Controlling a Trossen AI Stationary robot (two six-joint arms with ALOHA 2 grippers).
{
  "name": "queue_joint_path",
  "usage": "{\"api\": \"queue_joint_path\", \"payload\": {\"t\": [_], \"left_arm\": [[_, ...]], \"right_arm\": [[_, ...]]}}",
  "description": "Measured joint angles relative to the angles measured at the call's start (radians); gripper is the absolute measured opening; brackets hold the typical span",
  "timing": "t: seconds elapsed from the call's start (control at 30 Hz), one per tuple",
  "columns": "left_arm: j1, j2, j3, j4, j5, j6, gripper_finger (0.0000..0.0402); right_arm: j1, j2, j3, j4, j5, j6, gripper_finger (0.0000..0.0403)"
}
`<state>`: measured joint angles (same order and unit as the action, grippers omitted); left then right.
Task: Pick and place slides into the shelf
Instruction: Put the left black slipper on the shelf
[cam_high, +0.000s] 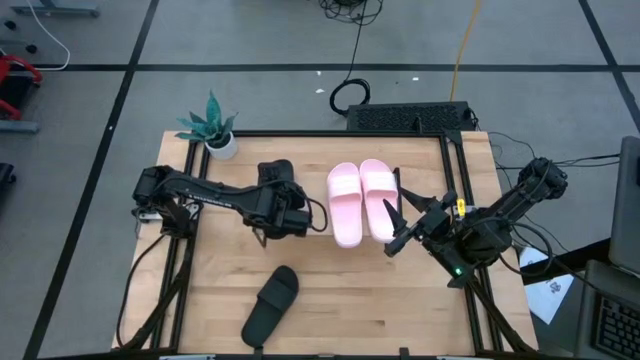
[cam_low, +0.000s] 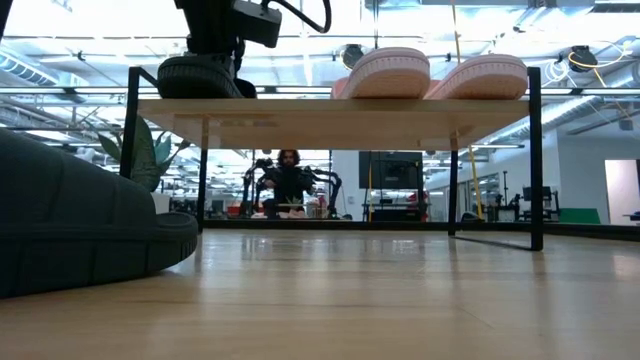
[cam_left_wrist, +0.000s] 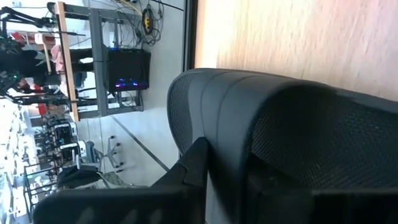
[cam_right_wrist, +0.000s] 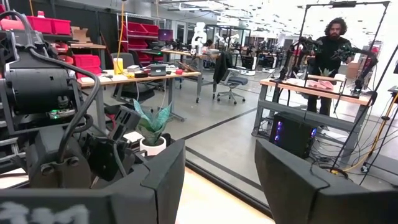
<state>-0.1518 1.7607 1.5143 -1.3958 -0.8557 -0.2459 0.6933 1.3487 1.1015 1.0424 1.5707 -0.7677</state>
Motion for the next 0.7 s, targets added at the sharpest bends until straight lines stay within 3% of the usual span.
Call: {"api": "queue_joint_path", "payload": {"t": [0.33, 0.7], "left_arm": [[-0.029, -0.020, 0.000, -0.017, 0.027, -0.006, 0.0083], [-0.060, -0.127, 0.001, 0.019, 0.082, -0.041, 0.0085]], "right_arm": [[0.000, 0.000, 0.000, 0.000, 0.000, 0.000, 0.0183], [0.000, 0.000, 0.000, 0.001, -0.001, 0.049, 0.0183]]}}
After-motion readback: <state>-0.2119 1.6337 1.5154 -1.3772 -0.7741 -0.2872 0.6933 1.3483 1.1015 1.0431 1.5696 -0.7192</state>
